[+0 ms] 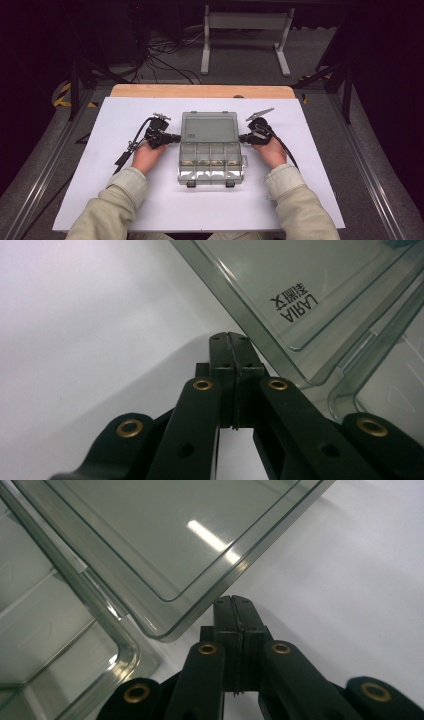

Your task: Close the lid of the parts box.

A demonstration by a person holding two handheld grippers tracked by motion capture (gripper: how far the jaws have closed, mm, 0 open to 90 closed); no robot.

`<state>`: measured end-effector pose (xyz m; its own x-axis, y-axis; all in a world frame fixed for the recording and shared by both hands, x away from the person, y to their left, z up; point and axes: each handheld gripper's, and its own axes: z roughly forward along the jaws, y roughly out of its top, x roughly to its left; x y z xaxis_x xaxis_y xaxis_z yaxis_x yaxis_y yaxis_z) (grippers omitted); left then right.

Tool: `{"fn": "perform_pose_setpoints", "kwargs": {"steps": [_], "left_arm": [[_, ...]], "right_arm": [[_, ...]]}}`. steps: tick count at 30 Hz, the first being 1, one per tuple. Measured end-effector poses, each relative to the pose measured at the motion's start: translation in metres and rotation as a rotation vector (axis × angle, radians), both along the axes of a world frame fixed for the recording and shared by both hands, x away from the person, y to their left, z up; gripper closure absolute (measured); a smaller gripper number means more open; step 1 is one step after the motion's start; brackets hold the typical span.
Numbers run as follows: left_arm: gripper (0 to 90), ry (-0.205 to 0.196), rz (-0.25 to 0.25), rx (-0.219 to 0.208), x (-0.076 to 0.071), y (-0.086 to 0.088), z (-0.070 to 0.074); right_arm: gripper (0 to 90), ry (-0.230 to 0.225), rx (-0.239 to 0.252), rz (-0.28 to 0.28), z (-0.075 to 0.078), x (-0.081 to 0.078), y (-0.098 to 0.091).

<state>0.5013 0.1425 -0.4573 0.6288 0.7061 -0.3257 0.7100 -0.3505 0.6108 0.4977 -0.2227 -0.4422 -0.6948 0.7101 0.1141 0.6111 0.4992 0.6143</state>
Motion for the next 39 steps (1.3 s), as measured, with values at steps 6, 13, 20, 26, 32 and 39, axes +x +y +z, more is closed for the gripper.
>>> {"fn": "perform_pose_setpoints", "kwargs": {"steps": [6,13,20,26,32,39], "left_arm": [[89.9,-0.021,0.018,-0.005,0.001,-0.002,-0.002],[89.9,-0.022,0.035,0.002,0.005,-0.007,-0.001],[89.9,-0.038,0.050,0.017,0.006,-0.013,0.000],[89.9,-0.049,0.058,0.015,0.007,-0.014,-0.001],[89.9,-0.060,0.079,0.012,0.005,-0.014,0.001],[89.9,-0.102,0.100,0.006,0.003,-0.012,0.009]], "right_arm": [[90.0,-0.019,-0.007,-0.008,0.000,0.004,0.005],[90.0,-0.035,-0.012,-0.019,-0.001,0.008,0.009],[90.0,-0.049,-0.003,-0.030,-0.002,0.012,0.009],[90.0,-0.059,0.009,-0.052,-0.003,0.014,0.010],[90.0,-0.083,0.015,-0.064,0.000,0.013,0.010],[90.0,-0.120,0.029,-0.076,0.007,0.011,0.009]]}}
